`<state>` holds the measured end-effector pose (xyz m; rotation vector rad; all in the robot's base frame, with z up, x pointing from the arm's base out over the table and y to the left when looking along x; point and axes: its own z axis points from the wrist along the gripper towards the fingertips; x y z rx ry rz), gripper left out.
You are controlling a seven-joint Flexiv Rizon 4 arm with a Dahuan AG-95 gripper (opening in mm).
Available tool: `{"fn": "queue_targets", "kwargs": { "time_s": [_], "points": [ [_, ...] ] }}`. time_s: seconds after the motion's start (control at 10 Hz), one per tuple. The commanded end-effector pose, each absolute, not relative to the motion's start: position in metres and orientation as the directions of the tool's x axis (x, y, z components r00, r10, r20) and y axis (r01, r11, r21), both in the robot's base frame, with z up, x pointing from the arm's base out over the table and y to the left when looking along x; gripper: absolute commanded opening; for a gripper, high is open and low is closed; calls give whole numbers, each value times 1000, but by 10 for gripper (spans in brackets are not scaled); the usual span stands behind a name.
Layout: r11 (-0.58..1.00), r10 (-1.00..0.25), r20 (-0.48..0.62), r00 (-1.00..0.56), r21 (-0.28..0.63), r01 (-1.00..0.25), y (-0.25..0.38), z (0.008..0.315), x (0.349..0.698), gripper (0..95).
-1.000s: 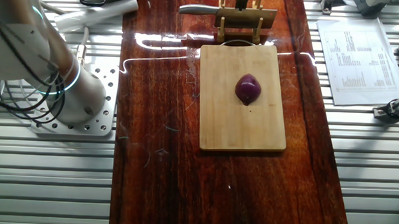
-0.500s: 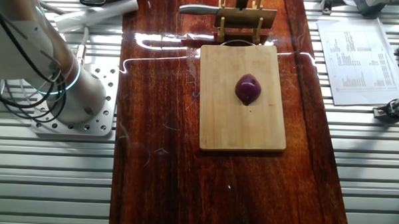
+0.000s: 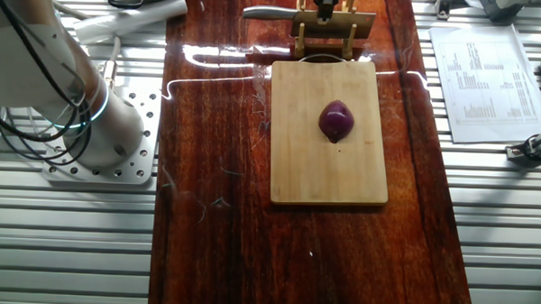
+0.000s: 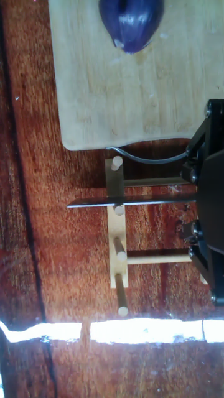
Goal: Chop the onions
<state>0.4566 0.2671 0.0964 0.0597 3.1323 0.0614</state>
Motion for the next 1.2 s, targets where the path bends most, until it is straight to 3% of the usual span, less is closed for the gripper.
{"fn": "queue_targets", "kwargs": {
  "time_s": [0.1, 1.2],
  "points": [
    [999, 39, -11, -999, 36, 39, 267, 97, 457, 380],
    [999, -41, -19, -999, -10, -40, 269, 75, 457, 380]
  ]
}}
